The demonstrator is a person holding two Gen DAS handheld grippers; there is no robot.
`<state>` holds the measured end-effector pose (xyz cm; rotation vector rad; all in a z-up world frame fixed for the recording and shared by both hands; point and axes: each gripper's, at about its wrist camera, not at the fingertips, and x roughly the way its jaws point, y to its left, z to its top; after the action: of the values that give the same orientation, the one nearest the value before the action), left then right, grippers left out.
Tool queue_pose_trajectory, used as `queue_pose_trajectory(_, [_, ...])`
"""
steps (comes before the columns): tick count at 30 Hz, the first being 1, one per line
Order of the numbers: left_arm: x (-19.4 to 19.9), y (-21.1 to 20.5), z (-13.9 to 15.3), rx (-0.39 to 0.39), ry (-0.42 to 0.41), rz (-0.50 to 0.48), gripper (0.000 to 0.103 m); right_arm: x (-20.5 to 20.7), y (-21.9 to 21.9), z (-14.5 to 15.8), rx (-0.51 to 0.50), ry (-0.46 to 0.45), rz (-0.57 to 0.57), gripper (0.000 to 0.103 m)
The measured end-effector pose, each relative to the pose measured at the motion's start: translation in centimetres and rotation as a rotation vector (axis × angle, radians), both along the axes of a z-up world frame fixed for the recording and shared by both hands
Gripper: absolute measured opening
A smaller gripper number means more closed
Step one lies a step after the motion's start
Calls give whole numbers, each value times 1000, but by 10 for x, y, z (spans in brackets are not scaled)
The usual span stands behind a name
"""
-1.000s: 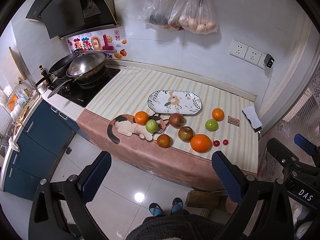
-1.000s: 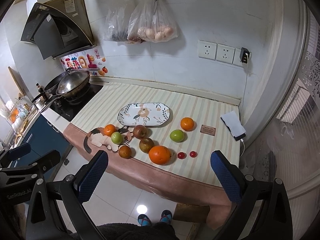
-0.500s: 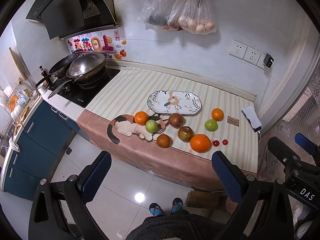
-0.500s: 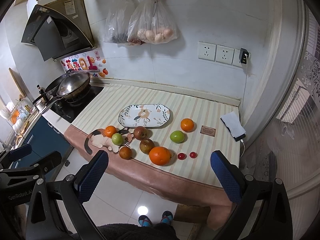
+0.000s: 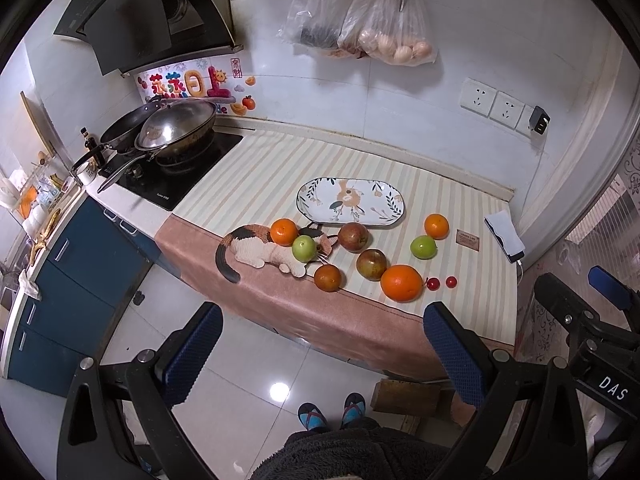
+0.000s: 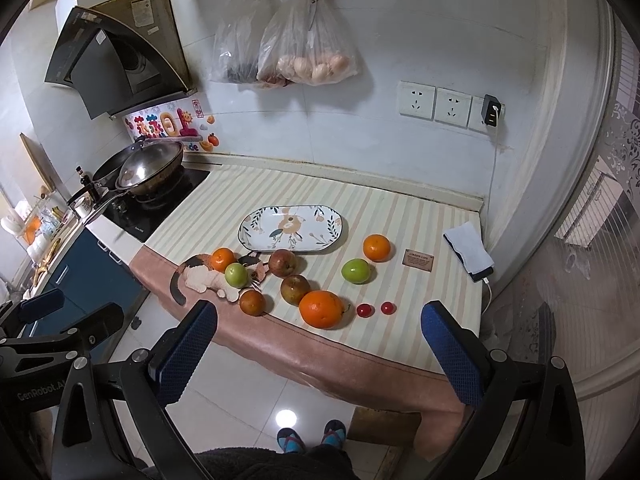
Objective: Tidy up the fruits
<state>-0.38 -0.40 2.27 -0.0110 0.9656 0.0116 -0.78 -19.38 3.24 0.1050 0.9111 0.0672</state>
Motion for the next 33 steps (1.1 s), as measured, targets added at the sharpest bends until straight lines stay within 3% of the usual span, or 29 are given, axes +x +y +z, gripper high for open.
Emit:
queue_pose_trajectory(22, [-1, 13, -1, 19, -24, 33, 103, 3, 7, -9, 32, -7, -20, 103])
queue_pose_trajectory(28, [48, 26, -48, 96, 19, 115, 103, 56, 4, -68, 66, 57, -34, 103])
queue_pose_trajectory(33, [101, 41, -121, 116, 171, 173, 103, 120, 13, -157, 81, 202, 5, 103])
